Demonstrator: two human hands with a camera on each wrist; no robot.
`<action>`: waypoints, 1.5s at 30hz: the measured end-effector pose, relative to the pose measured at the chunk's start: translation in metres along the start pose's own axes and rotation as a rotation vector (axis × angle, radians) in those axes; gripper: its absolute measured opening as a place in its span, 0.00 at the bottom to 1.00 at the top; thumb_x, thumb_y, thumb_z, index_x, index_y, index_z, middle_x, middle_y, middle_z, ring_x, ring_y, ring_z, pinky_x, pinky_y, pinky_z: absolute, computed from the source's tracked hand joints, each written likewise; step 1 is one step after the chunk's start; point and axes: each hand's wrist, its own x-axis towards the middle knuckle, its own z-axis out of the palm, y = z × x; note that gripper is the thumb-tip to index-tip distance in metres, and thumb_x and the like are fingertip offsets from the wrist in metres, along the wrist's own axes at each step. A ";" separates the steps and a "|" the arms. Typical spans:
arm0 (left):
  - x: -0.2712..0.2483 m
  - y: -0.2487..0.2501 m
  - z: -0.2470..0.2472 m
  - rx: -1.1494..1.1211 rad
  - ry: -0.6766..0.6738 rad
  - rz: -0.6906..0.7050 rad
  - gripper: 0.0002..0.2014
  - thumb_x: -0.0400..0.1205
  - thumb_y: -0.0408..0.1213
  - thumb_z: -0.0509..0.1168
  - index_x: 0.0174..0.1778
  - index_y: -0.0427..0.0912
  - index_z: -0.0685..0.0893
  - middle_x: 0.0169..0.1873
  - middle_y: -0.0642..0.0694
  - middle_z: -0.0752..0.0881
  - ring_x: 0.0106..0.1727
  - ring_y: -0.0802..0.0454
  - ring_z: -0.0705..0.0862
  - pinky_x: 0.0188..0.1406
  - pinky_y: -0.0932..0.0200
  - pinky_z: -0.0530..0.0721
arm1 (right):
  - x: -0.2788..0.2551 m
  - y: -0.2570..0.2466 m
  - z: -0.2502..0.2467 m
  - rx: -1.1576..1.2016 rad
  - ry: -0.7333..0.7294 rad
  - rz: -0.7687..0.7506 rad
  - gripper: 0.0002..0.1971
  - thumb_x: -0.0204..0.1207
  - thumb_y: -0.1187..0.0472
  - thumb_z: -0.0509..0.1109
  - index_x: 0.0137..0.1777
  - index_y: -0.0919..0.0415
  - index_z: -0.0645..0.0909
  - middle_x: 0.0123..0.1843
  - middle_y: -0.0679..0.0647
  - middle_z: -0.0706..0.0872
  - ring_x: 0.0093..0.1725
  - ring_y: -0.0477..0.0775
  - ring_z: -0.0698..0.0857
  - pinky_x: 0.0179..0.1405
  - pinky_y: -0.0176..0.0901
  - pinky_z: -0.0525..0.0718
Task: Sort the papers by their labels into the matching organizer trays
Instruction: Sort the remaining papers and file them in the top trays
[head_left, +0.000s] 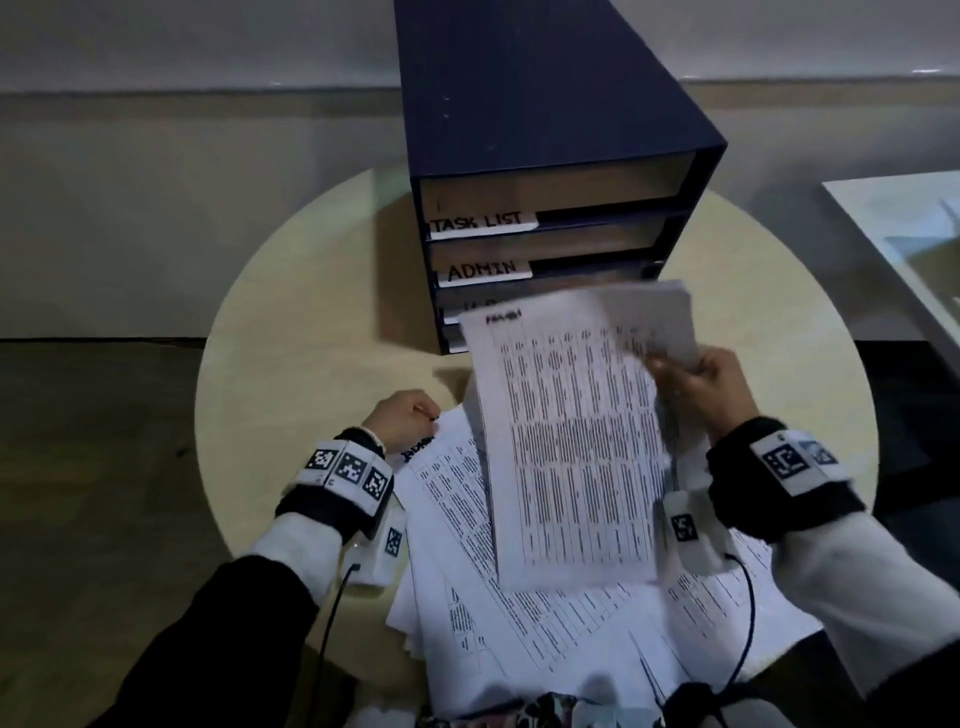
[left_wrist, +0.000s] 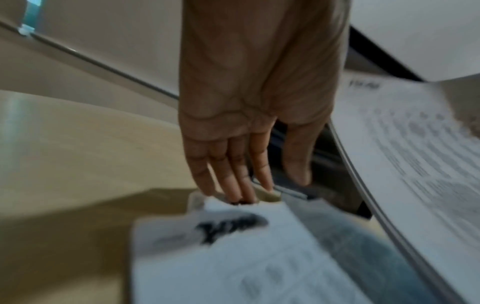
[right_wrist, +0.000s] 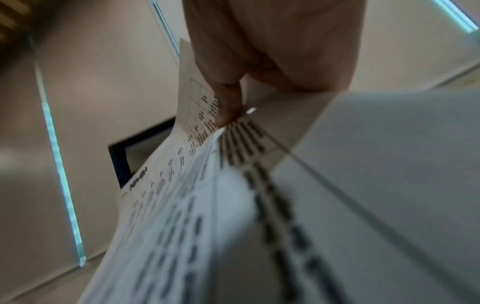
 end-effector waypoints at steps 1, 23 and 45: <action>0.001 -0.002 0.002 0.087 0.035 -0.013 0.11 0.80 0.24 0.59 0.54 0.35 0.83 0.58 0.37 0.84 0.61 0.41 0.81 0.58 0.60 0.77 | -0.005 0.011 0.001 -0.005 -0.037 0.048 0.16 0.75 0.71 0.69 0.27 0.62 0.72 0.10 0.43 0.72 0.12 0.37 0.68 0.16 0.31 0.67; -0.002 0.055 0.003 0.036 -0.154 0.383 0.15 0.79 0.44 0.66 0.39 0.33 0.88 0.33 0.42 0.86 0.34 0.56 0.81 0.38 0.68 0.76 | -0.036 0.051 0.016 0.161 -0.176 0.378 0.09 0.65 0.80 0.72 0.35 0.67 0.83 0.22 0.49 0.85 0.23 0.46 0.82 0.21 0.30 0.80; -0.034 0.041 0.027 -0.881 -0.316 0.148 0.38 0.65 0.70 0.56 0.55 0.42 0.88 0.56 0.36 0.88 0.57 0.40 0.87 0.61 0.44 0.83 | -0.035 0.052 0.019 0.207 -0.031 0.232 0.08 0.69 0.76 0.67 0.40 0.65 0.83 0.27 0.44 0.87 0.30 0.40 0.83 0.31 0.30 0.80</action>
